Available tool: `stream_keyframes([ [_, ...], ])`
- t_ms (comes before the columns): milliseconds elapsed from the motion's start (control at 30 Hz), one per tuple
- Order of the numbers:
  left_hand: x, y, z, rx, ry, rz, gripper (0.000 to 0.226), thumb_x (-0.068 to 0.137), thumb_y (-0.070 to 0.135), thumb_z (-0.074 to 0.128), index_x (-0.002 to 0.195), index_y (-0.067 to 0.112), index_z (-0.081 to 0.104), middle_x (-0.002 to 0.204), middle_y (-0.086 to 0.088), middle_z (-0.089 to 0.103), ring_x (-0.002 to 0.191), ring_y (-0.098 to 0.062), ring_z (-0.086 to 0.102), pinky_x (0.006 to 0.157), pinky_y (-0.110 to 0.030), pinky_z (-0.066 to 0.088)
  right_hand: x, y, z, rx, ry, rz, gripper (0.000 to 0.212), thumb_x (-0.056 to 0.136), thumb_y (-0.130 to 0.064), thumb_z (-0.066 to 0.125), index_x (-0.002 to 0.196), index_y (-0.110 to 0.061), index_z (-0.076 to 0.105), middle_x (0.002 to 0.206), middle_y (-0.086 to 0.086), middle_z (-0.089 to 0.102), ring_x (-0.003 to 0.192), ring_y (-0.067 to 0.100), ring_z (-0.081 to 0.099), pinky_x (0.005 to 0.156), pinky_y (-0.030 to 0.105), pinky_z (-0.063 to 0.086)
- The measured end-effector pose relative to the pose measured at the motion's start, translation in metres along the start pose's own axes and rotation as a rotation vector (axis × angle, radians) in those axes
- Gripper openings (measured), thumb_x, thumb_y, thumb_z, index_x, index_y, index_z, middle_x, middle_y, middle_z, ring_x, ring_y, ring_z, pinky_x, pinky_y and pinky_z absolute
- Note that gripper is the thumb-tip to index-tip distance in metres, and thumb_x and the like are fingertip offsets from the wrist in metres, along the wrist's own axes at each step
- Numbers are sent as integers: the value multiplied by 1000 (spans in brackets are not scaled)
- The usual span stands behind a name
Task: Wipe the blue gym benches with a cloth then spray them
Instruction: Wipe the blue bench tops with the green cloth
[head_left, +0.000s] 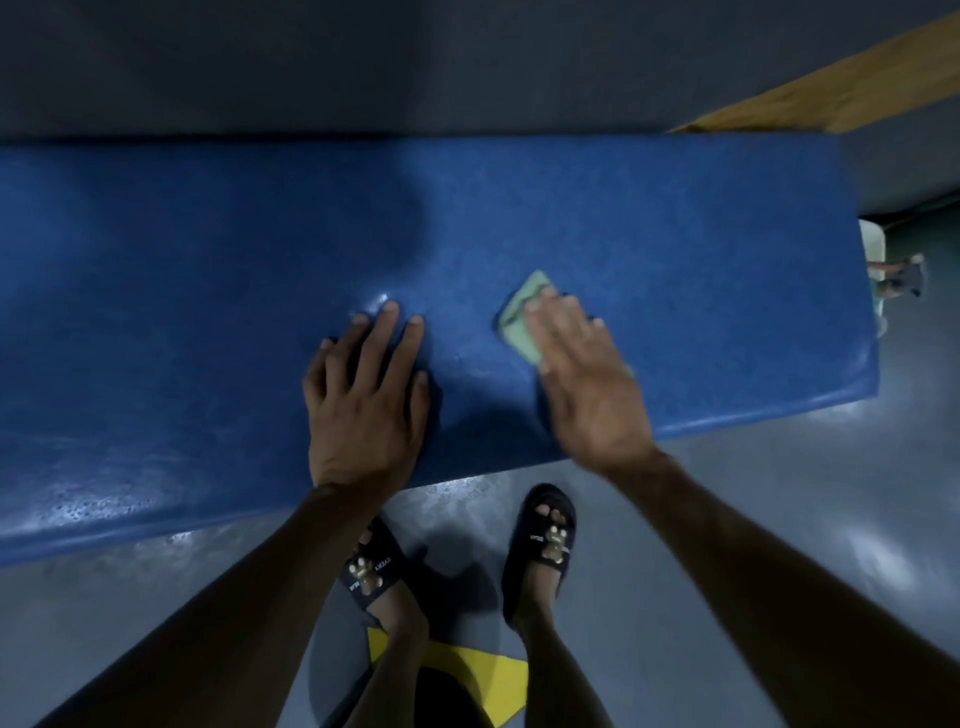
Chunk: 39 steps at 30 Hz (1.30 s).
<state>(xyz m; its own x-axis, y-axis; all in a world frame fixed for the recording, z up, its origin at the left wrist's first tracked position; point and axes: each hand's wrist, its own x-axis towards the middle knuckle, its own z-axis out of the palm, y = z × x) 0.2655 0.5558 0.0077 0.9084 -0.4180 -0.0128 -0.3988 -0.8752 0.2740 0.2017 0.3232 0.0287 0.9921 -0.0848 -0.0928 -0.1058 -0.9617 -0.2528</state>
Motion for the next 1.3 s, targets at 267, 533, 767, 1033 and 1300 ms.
stream_keyframes([
  [267, 1, 1, -3, -12, -37, 2, 52, 104, 38, 35, 154, 24, 36, 163, -1, 31, 149, -27, 25, 119, -49, 18, 26, 24, 4, 72, 271, 720, 59, 104, -31, 22, 158, -8, 22, 166, 12, 17, 153, 36, 13, 123, 52, 12],
  [533, 6, 2, -13, -89, -36, -7, 50, 102, 33, 40, 150, 20, 45, 160, 0, 36, 143, -29, 33, 112, -49, 28, 48, -5, 2, -56, -10, -243, 57, 101, -16, 31, 158, -16, 27, 165, 6, 21, 154, 26, 16, 123, 47, 19],
  [767, 46, -4, -28, -163, 47, -85, 51, 101, 30, 41, 150, 17, 43, 157, -3, 42, 136, -30, 39, 104, -47, 30, 82, 60, -11, -22, 208, 550, 61, 99, -25, 25, 158, -7, 22, 166, 12, 18, 152, 36, 16, 123, 51, 17],
  [1033, 82, -15, -10, -21, 63, -59, 51, 102, 30, 41, 152, 17, 41, 161, -1, 36, 138, -31, 38, 108, -49, 30, 93, -15, 9, -6, 70, -301, 52, 104, -16, 40, 156, -13, 33, 164, 7, 26, 153, 26, 18, 123, 48, 20],
  [1300, 82, -13, -5, 46, 49, -77, 52, 103, 29, 41, 154, 19, 38, 162, 1, 35, 143, -28, 34, 110, -47, 25, 140, 113, -27, 15, 250, 609, 58, 103, -26, 25, 159, -9, 20, 166, 11, 15, 154, 32, 13, 125, 47, 11],
])
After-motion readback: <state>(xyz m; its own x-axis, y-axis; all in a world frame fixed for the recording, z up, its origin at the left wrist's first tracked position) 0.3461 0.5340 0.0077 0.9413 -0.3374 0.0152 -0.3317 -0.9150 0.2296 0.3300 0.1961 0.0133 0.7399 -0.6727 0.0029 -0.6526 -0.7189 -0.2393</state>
